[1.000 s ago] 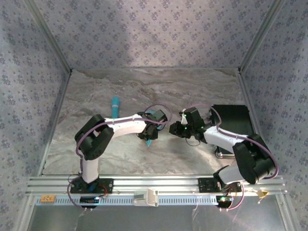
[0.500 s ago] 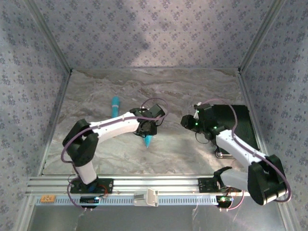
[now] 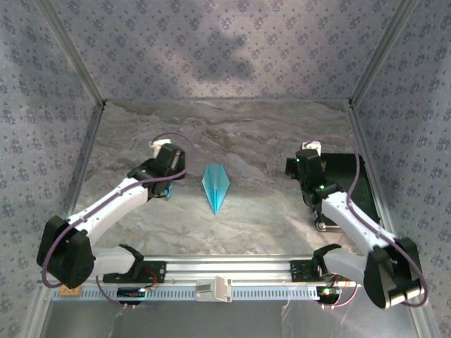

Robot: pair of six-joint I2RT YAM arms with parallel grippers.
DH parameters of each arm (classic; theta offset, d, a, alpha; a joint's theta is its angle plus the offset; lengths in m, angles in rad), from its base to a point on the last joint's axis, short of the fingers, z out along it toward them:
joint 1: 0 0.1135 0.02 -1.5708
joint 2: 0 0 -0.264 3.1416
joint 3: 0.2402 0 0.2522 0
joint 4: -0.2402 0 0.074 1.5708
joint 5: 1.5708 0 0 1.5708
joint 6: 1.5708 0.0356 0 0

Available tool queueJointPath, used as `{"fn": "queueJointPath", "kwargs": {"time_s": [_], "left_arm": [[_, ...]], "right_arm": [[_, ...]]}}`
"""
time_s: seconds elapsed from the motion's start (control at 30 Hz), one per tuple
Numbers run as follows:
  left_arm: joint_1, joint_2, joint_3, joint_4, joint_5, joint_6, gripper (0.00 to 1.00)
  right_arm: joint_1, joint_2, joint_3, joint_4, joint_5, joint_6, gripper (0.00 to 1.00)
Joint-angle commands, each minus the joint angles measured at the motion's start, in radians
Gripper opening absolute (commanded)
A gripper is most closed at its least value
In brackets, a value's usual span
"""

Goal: Fold a paper plane with a square sheet of paper (pick it up from the middle)
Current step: Reset both arms

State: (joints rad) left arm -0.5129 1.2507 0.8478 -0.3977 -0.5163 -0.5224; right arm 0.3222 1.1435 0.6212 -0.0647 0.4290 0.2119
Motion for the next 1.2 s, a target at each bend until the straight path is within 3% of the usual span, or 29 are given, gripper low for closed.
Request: {"fn": "queueJointPath", "kwargs": {"time_s": [0.0, 0.07, 0.2, 0.33, 0.47, 0.63, 0.8, 0.83, 0.87, 0.97, 1.03, 1.17], "left_arm": [[0.122, -0.013, -0.035, 0.121, -0.114, 0.139, 0.84], [0.178, -0.006, -0.083, 0.238, -0.146, 0.234, 0.85], [0.267, 0.006, -0.203, 0.501, -0.156, 0.342, 1.00], [0.329, 0.054, -0.283, 0.694, -0.126, 0.372, 1.00], [0.351, 0.118, -0.357, 0.925, -0.061, 0.455, 1.00], [0.409, 0.174, -0.382, 1.036, 0.086, 0.490, 1.00], [0.514, 0.288, -0.476, 1.305, 0.304, 0.450, 1.00], [0.516, 0.296, -0.482, 1.330, 0.309, 0.453, 1.00], [0.516, 0.271, -0.470, 1.254, 0.318, 0.447, 1.00], [0.517, 0.277, -0.460, 1.248, 0.304, 0.444, 1.00], [0.516, 0.282, -0.463, 1.268, 0.302, 0.447, 1.00], [0.507, 0.279, -0.456, 1.245, 0.277, 0.451, 1.00]], "right_arm": [[-0.032, 0.094, -0.067, 0.251, 0.060, -0.195, 0.77], [-0.051, 0.157, -0.085, 0.342, 0.033, -0.227, 0.77], [-0.100, 0.283, -0.131, 0.581, -0.053, -0.310, 0.77], [-0.139, 0.314, -0.130, 0.665, -0.169, -0.412, 0.76], [-0.242, 0.294, -0.172, 0.698, -0.344, -0.365, 0.76], [-0.309, 0.283, -0.231, 0.792, -0.444, -0.317, 0.76], [-0.330, 0.323, -0.256, 0.871, -0.463, -0.303, 0.77], [-0.330, 0.348, -0.264, 0.901, -0.468, -0.306, 0.77], [-0.330, 0.378, -0.275, 0.961, -0.461, -0.302, 0.77], [-0.336, 0.380, -0.236, 0.886, -0.389, -0.264, 0.77], [-0.357, 0.376, -0.226, 0.857, -0.388, -0.237, 0.99], [-0.349, 0.379, -0.226, 0.865, -0.357, -0.234, 0.99]]}}
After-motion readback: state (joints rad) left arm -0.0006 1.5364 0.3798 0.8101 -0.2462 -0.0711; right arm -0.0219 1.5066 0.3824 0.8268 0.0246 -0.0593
